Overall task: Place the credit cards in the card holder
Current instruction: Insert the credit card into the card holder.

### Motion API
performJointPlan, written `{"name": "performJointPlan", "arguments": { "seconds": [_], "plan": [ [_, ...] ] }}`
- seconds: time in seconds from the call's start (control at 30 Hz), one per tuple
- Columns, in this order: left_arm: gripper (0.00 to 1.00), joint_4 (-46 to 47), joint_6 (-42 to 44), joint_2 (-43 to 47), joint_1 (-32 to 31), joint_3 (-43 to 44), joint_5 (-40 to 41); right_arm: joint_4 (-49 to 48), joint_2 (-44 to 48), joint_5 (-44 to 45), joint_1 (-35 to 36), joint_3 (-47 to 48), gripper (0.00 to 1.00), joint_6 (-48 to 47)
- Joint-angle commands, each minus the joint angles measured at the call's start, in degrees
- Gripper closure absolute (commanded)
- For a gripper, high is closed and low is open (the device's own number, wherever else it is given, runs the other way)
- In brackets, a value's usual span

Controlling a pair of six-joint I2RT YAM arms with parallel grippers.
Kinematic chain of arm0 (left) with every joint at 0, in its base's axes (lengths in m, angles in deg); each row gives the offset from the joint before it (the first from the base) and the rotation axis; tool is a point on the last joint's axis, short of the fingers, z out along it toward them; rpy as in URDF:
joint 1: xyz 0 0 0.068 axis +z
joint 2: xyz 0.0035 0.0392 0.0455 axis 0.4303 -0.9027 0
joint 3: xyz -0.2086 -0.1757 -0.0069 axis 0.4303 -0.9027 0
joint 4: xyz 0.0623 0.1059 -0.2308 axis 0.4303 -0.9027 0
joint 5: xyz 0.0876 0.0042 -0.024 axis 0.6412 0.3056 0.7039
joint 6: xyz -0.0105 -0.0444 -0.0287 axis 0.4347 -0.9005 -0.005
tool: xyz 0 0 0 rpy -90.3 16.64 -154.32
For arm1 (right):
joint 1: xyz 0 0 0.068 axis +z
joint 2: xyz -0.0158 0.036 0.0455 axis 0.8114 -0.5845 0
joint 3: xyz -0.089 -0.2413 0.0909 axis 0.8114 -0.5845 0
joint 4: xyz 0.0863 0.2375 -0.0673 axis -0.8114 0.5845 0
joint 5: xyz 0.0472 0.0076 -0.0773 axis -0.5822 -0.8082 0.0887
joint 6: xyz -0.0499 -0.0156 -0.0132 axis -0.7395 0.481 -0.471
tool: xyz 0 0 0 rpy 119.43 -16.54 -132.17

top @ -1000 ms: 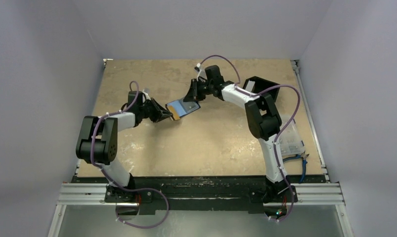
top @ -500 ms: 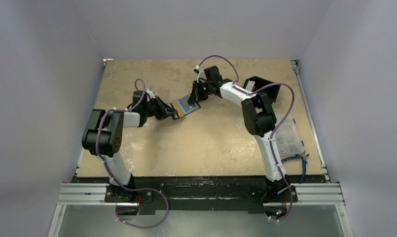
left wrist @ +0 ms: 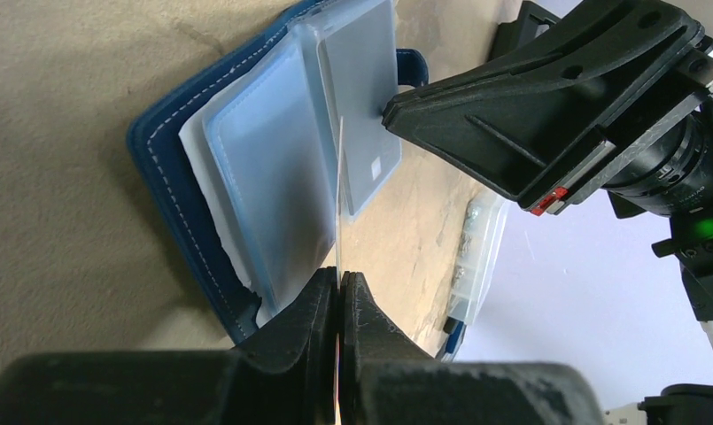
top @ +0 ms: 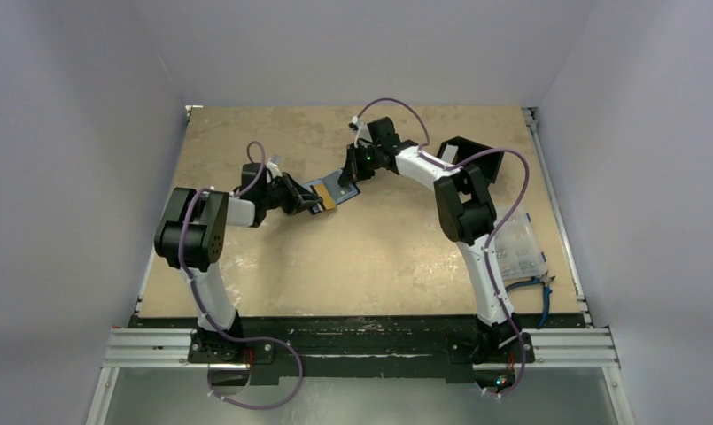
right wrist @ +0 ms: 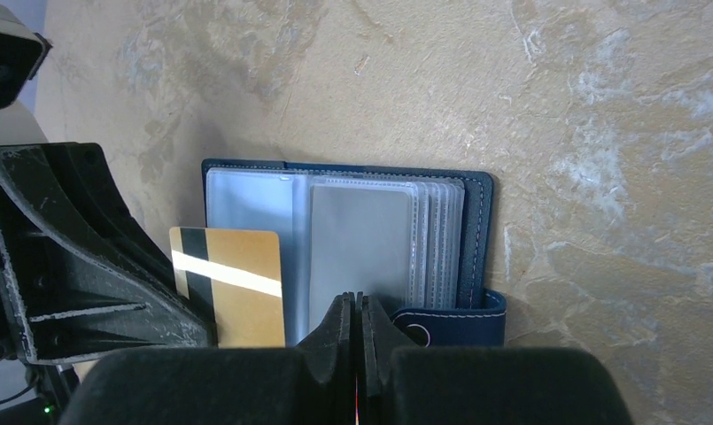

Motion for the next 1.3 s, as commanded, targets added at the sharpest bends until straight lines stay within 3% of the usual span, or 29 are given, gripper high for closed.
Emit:
{"name": "performJointPlan", "arguments": {
  "seconds": [0.0, 0.73, 1.03, 1.27],
  "plan": [
    [1.0, 5.0, -1.8, -1.8, -0.1, 2.2, -3.8, 2.1, -2.2, 1.3, -0.2, 1.7, 1.0, -2.0],
    [1.0, 7.7, -2.8, -7.2, 0.0, 4.5, -4.7, 2.0, -2.3, 0.7, -0.2, 1.7, 1.0, -1.8],
    [1.0, 0.0, 2.2, 0.3, -0.1, 2.7, -1.3, 2.1, -2.0, 0.3, -0.2, 1.6, 1.0, -2.0],
    [1.0, 1.2, 1.5, -2.3, -0.1, 5.2, -5.7, 2.4, -2.3, 0.3, -0.2, 2.3, 1.0, -2.0]
  ]
}}
